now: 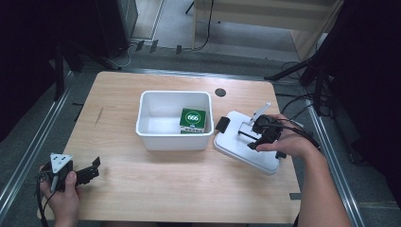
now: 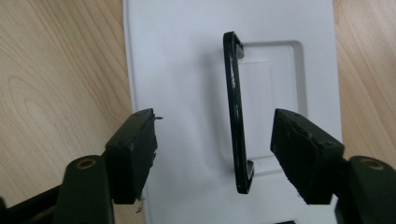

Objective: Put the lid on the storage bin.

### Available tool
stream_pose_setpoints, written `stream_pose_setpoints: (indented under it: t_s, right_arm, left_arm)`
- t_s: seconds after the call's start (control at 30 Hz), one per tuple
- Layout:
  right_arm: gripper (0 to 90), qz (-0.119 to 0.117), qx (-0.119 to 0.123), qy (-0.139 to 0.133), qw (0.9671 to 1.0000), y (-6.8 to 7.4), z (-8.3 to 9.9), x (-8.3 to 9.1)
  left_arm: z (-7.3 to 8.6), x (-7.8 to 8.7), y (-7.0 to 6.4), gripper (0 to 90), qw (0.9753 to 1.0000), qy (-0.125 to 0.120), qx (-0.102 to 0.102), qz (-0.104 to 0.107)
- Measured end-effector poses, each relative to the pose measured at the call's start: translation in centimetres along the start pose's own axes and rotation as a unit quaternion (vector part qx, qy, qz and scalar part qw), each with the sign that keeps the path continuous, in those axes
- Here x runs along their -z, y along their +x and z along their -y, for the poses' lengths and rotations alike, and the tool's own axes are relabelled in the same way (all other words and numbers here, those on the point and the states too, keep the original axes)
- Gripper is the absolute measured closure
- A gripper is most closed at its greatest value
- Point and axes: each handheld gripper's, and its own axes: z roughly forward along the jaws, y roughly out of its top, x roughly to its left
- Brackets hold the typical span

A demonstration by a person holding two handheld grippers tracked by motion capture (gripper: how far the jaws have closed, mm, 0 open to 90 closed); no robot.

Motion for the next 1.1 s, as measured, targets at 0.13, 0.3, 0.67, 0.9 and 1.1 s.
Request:
stream_pose_setpoints:
  t_s: [0.13,0.3,0.67,0.9,1.1]
  right_arm:
    - [37.3,0.009,0.011,0.008,0.9999,0.4,0.3,-0.4]
    - [54.0,0.029,0.008,0.014,0.9994,0.1,0.9,-1.4]
    - [72.9,0.05,-0.006,0.029,0.9983,-1.2,0.5,-2.5]
    - [81.2,0.065,0.015,0.036,0.9971,-0.9,-0.7,-3.3]
    - [84.2,0.071,0.032,0.044,0.996,-0.9,-1.3,-3.6]
  left_arm:
    - [0.0,0.0,-0.1,0.0,1.0,0.001,0.0,-0.002]
    - [0.0,-0.1,-0.1,0.0,1.0,0.002,-0.001,-0.002]
    - [0.0,-0.1,-0.1,0.0,1.0,0.004,-0.003,-0.001]
    - [-0.1,-0.2,-0.1,0.0,0.9999,0.008,-0.007,0.002]
    - [-0.1,-0.2,-0.1,0.0,0.9999,0.008,-0.008,0.003]
